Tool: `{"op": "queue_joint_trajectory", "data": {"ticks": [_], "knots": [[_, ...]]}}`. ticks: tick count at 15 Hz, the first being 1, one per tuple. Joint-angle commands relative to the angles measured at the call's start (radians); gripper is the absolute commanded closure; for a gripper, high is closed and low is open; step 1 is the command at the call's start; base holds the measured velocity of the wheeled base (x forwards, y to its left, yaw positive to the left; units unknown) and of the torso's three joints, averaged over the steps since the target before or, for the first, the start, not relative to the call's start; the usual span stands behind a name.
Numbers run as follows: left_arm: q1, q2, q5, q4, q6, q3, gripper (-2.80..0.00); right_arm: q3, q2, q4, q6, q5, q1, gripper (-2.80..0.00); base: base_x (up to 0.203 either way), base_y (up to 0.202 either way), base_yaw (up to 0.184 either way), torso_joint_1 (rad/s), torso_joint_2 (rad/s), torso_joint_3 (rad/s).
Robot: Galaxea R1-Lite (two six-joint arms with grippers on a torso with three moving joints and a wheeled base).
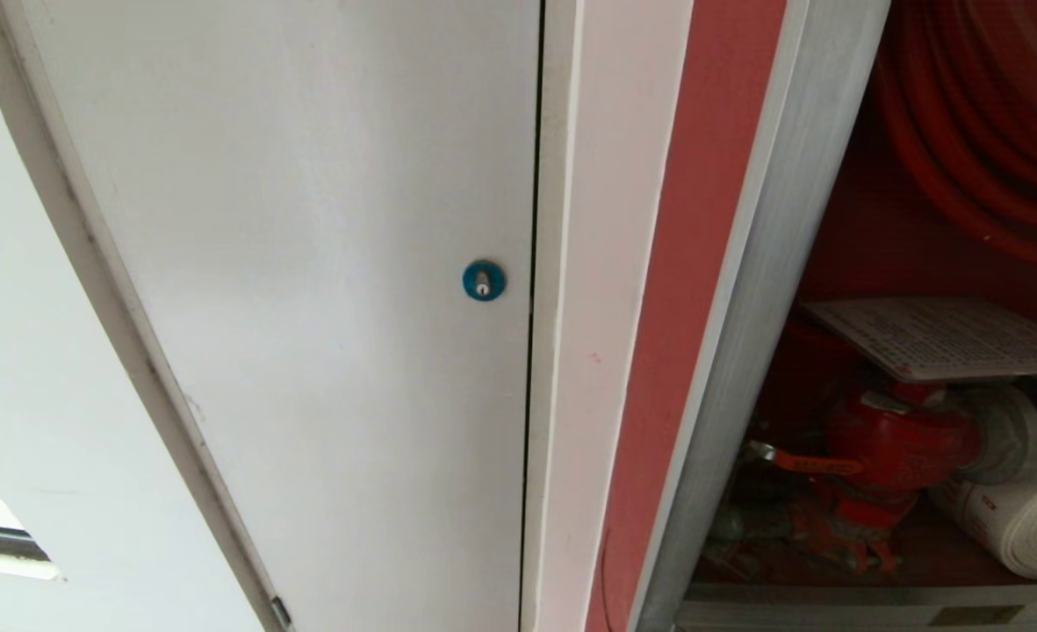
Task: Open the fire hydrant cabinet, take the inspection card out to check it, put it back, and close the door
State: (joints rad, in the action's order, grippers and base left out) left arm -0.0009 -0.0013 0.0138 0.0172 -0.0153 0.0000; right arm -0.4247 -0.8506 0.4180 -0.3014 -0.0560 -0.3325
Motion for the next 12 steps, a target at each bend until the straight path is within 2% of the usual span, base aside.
{"op": "queue_joint_trajectory", "data": {"ticks": [1, 4, 7, 9, 10, 12], "knots": [[0.001, 0.0, 0.0, 0.001, 0.0, 0.006, 0.0, -0.041, -0.014, -0.065, -0.105, 0.216, -0.099, 0.0, 0.0, 0.0, 0.0, 0.0, 0.0, 0.0], [0.001, 0.0, 0.0, 0.001, 0.0, 0.006, 0.0, -0.163, 0.008, -0.29, -0.287, 0.35, -0.191, 0.0, 0.0, 0.0, 0.0, 0.0, 0.0, 0.0], [0.0, 0.0, 0.0, 0.001, 0.0, 0.006, 0.0, -0.293, 0.012, -0.472, -0.49, 0.374, -0.221, 0.0, 0.0, 0.0, 0.0, 0.0, 0.0, 0.0], [0.001, 0.0, 0.0, 0.001, 0.0, 0.006, 0.0, -0.326, 0.023, -0.507, -0.577, 0.371, -0.228, 0.0, 0.0, 0.0, 0.0, 0.0, 0.0, 0.0], [0.001, 0.0, 0.0, 0.001, 0.0, 0.006, 0.0, -0.326, 0.034, -0.509, -0.656, 0.368, -0.235, 0.0, 0.0, 0.0, 0.0, 0.0, 0.0, 0.0], [0.0, 0.0, 0.0, 0.001, 0.0, 0.006, 0.0, -0.317, 0.042, -0.509, -0.877, 0.36, -0.247, 0.0, 0.0, 0.0, 0.0, 0.0, 0.0, 0.0]]}}
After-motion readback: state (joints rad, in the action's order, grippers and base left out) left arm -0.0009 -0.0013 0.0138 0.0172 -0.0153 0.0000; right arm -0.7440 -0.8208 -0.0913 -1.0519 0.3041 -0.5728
